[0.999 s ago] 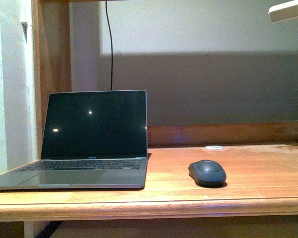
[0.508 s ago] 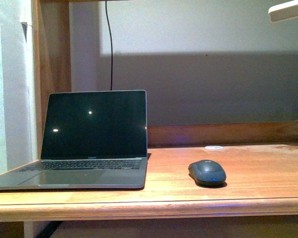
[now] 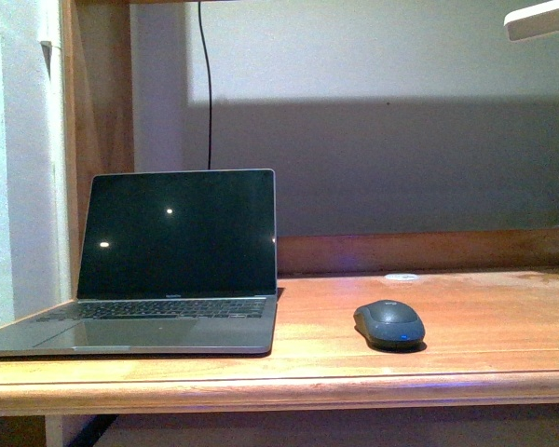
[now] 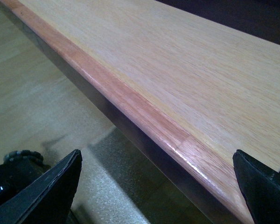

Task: Place mouse

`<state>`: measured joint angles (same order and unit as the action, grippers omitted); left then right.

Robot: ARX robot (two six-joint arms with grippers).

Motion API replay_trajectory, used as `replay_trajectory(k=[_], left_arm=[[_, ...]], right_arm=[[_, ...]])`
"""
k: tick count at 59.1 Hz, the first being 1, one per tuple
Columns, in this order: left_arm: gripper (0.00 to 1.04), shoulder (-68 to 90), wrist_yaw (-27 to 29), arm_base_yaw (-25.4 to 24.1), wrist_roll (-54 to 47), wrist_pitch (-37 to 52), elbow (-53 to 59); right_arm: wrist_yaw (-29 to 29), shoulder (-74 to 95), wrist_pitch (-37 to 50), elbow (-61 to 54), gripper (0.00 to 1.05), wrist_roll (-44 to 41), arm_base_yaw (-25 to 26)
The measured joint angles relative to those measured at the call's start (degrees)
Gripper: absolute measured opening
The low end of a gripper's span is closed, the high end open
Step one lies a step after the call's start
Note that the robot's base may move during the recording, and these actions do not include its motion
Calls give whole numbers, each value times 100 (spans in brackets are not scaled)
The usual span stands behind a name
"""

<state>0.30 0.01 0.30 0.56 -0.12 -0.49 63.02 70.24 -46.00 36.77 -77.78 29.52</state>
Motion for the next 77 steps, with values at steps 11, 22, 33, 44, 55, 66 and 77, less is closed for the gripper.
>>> replay_trajectory(k=[11, 22, 33, 44, 55, 66, 77], left_arm=[[97, 0, -2, 0, 0, 0, 0], [97, 0, 0, 0, 0, 0, 0], [97, 0, 0, 0, 0, 0, 0], [97, 0, 0, 0, 0, 0, 0], [97, 0, 0, 0, 0, 0, 0], [97, 0, 0, 0, 0, 0, 0], [97, 0, 0, 0, 0, 0, 0]], right_arm=[[140, 304, 63, 234, 97, -2, 387], [229, 636, 166, 494, 97, 216, 719], [621, 938, -890, 866, 97, -24, 1016], [837, 1316, -2706, 1137, 97, -997, 1204], [732, 1416, -3392, 1150, 97, -1484, 1228], [662, 1416, -3401, 1150, 97, -1340, 1226], [584, 1416, -3403, 1150, 97, -1268, 1226]])
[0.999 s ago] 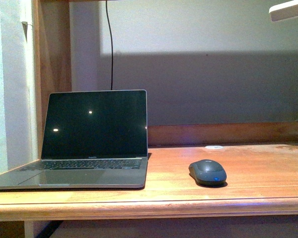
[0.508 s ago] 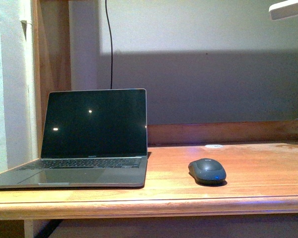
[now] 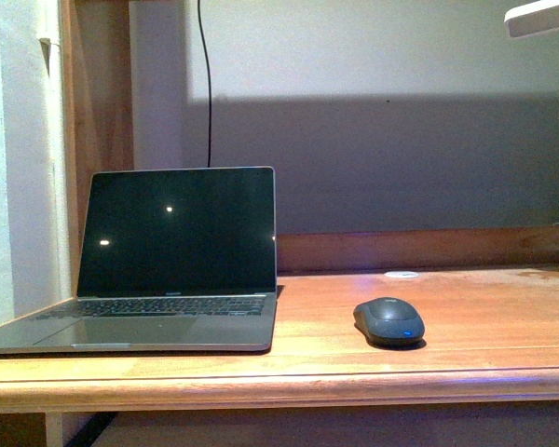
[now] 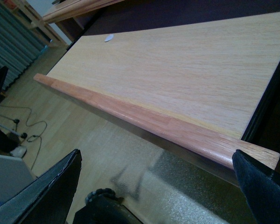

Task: Place mouse

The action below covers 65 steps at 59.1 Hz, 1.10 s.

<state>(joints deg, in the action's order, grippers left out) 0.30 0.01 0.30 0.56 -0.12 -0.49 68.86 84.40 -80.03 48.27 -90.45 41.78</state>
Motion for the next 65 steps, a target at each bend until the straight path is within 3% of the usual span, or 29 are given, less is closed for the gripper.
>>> replay_trajectory(k=[14, 19, 29, 37, 44, 50, 65], left_arm=[[97, 0, 0, 0, 0, 0, 0], [97, 0, -9, 0, 0, 0, 0], [97, -7, 17, 0, -4, 0, 0], [97, -4, 0, 0, -4, 0, 0], [97, -4, 0, 0, -4, 0, 0], [97, -4, 0, 0, -4, 0, 0], [97, -4, 0, 0, -4, 0, 0]], right_arm=[[-190, -2, 0, -9, 97, 37, -4], [-1040, -767, 315, -951, 97, -990, -793], [-935, -1593, 1187, -1567, 97, -1091, -1886], [-686, -2131, 2376, -1845, 97, -205, -2592], [-651, -2656, 3755, -2166, 97, 1213, -3248], [-960, -2924, 5167, -2520, 97, 2750, -3886], [-2026, -2745, 7729, -3121, 97, 5003, -4966]])
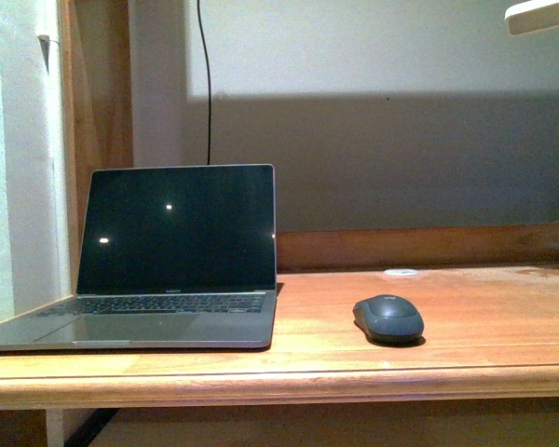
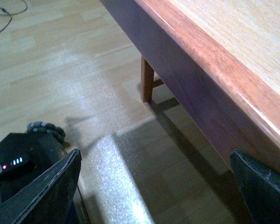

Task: Place mouse

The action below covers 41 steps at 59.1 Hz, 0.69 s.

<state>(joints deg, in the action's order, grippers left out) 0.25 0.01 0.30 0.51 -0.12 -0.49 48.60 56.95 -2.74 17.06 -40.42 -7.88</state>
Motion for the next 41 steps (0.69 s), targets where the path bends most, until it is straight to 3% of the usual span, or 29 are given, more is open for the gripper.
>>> replay_trajectory(k=[9, 15, 29, 30, 41], left_arm=[[97, 0, 0, 0, 0, 0, 0], [97, 0, 0, 0, 0, 0, 0], [97, 0, 0, 0, 0, 0, 0], [97, 0, 0, 0, 0, 0, 0], [97, 0, 0, 0, 0, 0, 0]], right_arm=[[-1329, 675, 1971, -66, 97, 1340, -575], [-2098, 1082, 2787, 24, 97, 1921, -763], [-3587, 2098, 3746, 595, 97, 2820, -992], [-4050, 2509, 3897, 942, 97, 3110, -1069], [-4599, 3010, 3958, 1429, 97, 3338, -1231]])
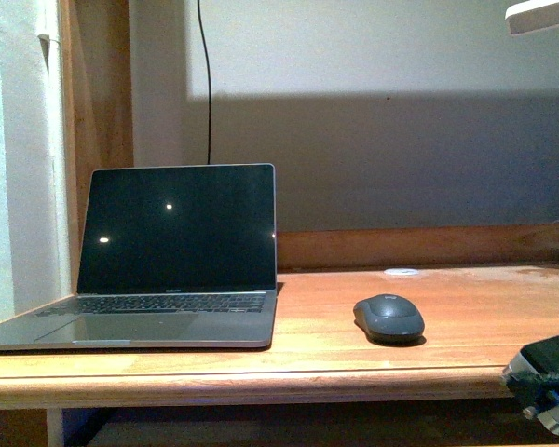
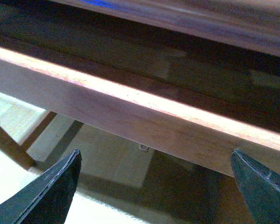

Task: Place mouse

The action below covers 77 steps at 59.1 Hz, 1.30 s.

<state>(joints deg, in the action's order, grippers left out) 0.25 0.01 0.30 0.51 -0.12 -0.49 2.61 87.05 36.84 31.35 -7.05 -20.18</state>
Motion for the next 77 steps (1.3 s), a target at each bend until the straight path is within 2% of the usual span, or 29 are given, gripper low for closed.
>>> replay_trajectory(k=[20, 29, 35, 43, 64, 72, 77], left_arm=[[97, 0, 0, 0, 0, 0, 0], [97, 0, 0, 0, 0, 0, 0], [97, 0, 0, 0, 0, 0, 0], [97, 0, 0, 0, 0, 0, 0], [97, 0, 0, 0, 0, 0, 0], [97, 0, 0, 0, 0, 0, 0], [97, 0, 0, 0, 0, 0, 0]], right_arm=[[-872, 481, 48, 452, 97, 487, -280], [-901, 422, -39, 474, 97, 634, -291], [-776, 52, -343, 435, 97, 866, -116], [-428, -1021, -848, 76, 97, 1045, 306], [1499, -4986, -3187, -710, 97, 2155, 1856], [2065, -6231, -4087, -861, 97, 2396, 1967], [2039, -6791, -4446, -887, 97, 2385, 1834]])
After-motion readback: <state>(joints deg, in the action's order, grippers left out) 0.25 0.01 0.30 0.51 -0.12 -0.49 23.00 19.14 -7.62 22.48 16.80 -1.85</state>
